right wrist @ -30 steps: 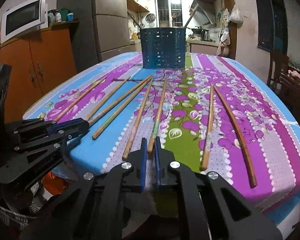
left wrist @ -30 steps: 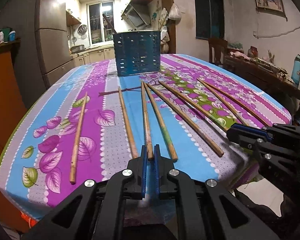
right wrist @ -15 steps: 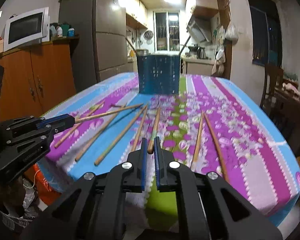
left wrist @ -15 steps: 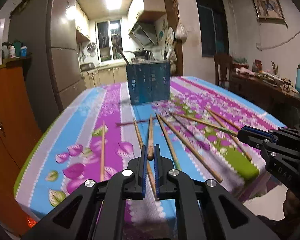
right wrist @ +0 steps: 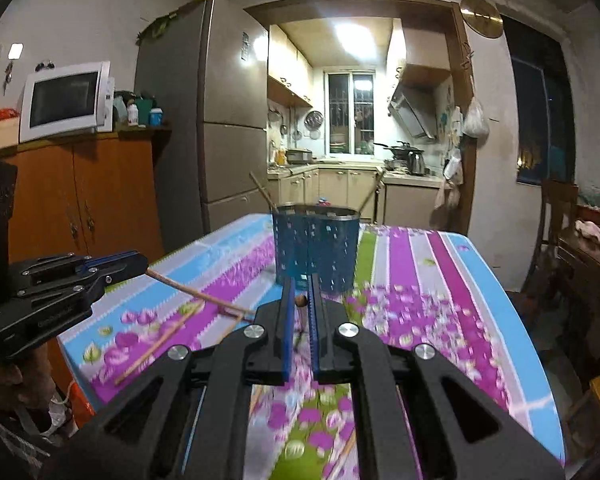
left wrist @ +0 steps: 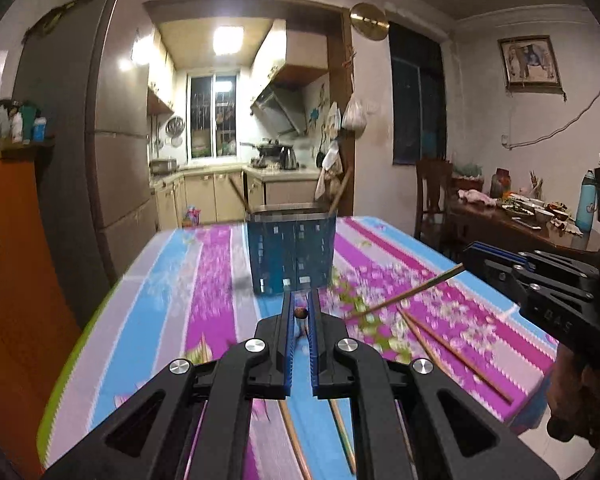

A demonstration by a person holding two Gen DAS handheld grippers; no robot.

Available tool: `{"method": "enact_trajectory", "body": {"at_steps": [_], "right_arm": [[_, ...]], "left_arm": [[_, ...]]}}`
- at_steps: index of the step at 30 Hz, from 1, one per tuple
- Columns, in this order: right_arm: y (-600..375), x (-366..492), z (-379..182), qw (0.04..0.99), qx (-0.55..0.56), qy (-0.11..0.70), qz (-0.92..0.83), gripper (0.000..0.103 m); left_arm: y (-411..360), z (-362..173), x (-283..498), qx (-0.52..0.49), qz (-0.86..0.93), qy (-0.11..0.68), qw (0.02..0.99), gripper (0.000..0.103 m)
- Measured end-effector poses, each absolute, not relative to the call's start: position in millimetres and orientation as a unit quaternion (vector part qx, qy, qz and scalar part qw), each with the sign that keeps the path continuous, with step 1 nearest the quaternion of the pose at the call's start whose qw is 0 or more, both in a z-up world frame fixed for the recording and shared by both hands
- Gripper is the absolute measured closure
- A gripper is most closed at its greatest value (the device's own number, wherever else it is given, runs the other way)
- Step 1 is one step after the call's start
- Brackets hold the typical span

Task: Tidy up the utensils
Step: 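Lift the left tool's chopstick toward the holder while the right tool carries its own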

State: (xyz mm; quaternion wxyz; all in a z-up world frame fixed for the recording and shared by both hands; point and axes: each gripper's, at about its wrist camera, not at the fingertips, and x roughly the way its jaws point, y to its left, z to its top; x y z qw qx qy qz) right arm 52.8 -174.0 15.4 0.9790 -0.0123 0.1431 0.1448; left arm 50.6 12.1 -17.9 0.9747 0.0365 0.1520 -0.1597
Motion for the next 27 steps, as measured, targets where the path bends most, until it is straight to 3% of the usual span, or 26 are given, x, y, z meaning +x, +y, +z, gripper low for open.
{"method": "enact_trajectory", "body": {"at_steps": [9, 27], "right_arm": [[-179, 87, 46, 0.977, -0.013, 0.131, 0.168, 0.098], [-181, 112, 70, 0.974, -0.004, 0.127, 0.186, 0.098]], "left_arm": [[10, 21, 76, 0.055, -0.162, 0.120, 0.978, 0.095], [1, 47, 110, 0.034, -0.194, 0.114, 0.974, 0.095]]}}
